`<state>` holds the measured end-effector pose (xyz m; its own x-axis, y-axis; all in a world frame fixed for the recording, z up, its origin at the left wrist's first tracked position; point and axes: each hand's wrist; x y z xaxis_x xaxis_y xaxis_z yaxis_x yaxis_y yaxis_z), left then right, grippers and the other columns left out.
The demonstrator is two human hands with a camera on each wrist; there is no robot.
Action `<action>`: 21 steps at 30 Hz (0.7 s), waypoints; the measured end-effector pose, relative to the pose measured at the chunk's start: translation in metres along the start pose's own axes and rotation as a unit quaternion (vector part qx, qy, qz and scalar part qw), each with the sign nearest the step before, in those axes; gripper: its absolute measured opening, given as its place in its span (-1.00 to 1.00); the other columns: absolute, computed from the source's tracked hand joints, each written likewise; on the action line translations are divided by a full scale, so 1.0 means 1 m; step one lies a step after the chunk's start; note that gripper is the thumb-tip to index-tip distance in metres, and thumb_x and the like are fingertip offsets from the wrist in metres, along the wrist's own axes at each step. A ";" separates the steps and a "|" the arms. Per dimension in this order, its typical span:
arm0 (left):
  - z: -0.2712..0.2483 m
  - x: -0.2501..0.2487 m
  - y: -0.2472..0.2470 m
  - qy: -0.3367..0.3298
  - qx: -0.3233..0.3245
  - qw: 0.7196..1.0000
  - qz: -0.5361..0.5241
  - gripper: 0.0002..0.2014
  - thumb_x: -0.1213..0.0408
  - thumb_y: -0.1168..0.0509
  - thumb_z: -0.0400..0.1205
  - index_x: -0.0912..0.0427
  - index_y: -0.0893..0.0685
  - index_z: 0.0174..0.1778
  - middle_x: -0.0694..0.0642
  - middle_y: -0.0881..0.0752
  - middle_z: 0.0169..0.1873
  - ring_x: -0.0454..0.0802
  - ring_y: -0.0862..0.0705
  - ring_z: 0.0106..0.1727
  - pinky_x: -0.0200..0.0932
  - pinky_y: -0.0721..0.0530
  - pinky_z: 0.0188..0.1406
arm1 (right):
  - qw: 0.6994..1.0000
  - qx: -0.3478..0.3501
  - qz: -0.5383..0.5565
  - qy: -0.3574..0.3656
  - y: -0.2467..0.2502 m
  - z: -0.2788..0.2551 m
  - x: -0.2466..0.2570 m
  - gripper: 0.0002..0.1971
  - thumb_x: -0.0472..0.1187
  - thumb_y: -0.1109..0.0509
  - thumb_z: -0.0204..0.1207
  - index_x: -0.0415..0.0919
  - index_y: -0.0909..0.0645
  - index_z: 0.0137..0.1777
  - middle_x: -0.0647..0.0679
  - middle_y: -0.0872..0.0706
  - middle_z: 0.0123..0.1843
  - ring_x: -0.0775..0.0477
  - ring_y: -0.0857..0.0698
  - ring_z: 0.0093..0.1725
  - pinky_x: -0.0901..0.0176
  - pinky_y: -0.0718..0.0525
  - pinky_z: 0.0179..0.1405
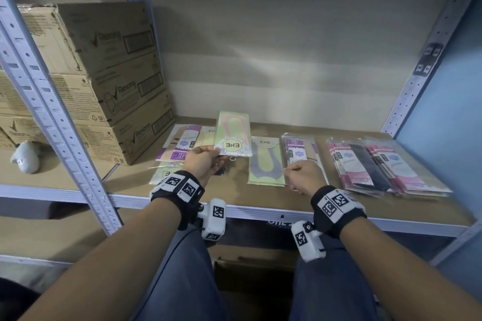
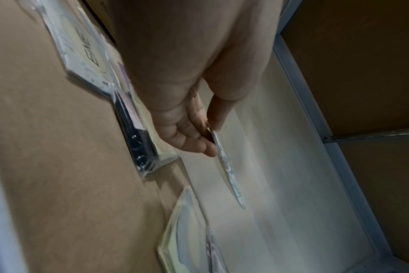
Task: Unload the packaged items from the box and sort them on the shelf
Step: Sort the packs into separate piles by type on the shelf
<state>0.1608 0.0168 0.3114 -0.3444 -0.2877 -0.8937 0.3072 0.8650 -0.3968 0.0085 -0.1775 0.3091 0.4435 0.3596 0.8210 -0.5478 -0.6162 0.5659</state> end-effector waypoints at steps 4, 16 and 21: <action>-0.005 0.004 -0.012 0.006 0.021 1.000 -0.004 -0.90 0.51 -0.25 0.65 0.25 -0.51 -0.10 0.29 -0.77 -0.16 0.03 -0.78 -0.28 -0.20 -0.75 -0.28 | 0.998 0.013 0.068 0.011 0.004 -0.006 0.006 -0.88 -0.22 -0.36 0.55 -0.21 -0.72 -0.10 -0.10 -0.67 -0.46 -0.01 -0.62 -0.49 0.19 -0.57 -0.50; -0.025 0.025 -0.051 0.048 0.081 0.995 0.014 -0.91 0.49 -0.24 0.66 0.27 -0.50 0.03 0.31 -0.75 -0.07 0.05 -0.76 -0.18 -0.17 -0.72 -0.19 | 0.961 0.054 0.272 -0.020 0.000 -0.014 0.023 -0.88 -0.32 -0.39 0.56 -0.31 -0.58 0.06 -0.27 -0.73 -0.10 -0.07 -0.67 -0.42 0.19 -0.68 -0.55; -0.031 0.024 -0.055 0.049 0.094 0.993 0.045 -0.92 0.47 -0.26 0.65 0.24 -0.50 -0.04 0.23 -0.74 -0.10 0.09 -0.76 -0.11 -0.07 -0.71 -0.01 | 0.945 0.051 0.321 -0.042 0.006 -0.010 0.015 -0.73 -0.40 -0.40 0.52 -0.37 -0.56 0.21 -0.26 -0.72 -0.24 -0.03 -0.68 -0.46 0.21 -0.65 -0.54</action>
<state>0.1082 -0.0246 0.3179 -0.3894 -0.1637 -0.9064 0.4974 0.7909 -0.3565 0.0050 -0.1688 0.3256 0.1001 -0.1648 0.9812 -0.6540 -0.7542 -0.0599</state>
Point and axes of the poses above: each hand's wrist, its own z-axis towards the middle knuckle, its own y-axis out of the back of the hand, x = y × z
